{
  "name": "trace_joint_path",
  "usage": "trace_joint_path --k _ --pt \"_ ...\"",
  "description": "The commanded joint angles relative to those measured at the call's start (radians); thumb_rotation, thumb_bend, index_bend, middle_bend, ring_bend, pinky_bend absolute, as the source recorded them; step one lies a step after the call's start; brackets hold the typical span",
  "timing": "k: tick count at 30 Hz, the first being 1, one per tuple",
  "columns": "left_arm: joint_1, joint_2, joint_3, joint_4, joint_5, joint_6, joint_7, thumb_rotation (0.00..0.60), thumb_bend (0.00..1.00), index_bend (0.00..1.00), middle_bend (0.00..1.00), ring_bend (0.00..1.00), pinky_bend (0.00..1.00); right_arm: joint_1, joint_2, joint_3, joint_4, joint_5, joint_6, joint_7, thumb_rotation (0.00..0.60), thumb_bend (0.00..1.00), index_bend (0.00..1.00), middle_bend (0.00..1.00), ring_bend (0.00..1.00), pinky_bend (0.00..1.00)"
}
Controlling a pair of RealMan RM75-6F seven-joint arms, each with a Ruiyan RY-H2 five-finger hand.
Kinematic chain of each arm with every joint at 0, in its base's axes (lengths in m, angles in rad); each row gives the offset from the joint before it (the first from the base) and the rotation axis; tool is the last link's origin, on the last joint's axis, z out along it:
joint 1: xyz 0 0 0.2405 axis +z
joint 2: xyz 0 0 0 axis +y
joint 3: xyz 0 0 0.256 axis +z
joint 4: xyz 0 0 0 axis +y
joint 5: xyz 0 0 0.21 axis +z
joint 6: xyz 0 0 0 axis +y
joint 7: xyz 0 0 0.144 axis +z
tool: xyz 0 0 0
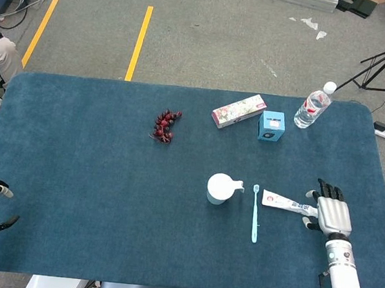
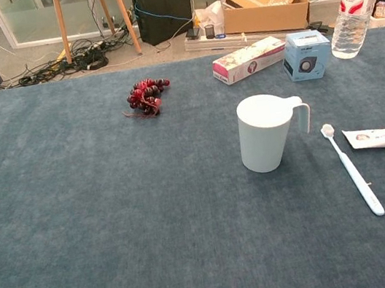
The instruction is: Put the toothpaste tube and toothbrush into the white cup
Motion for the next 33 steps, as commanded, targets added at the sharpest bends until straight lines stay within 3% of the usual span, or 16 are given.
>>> trace_joint_path --k 1,33 --pt "0.000 0.000 0.000 0.000 0.000 -0.001 0.000 0.600 0.03 0.46 0.36 0.31 0.38 0.009 -0.004 0.001 0.007 0.013 -0.013 0.001 0.600 0.15 0.37 0.00 0.00 0.06" --pt "0.003 0.004 0.002 -0.004 0.009 0.004 -0.006 0.600 0.03 0.46 0.37 0.31 0.38 0.086 -0.081 -0.008 0.096 0.160 -0.069 -0.066 0.600 0.21 0.49 0.00 0.00 0.06"
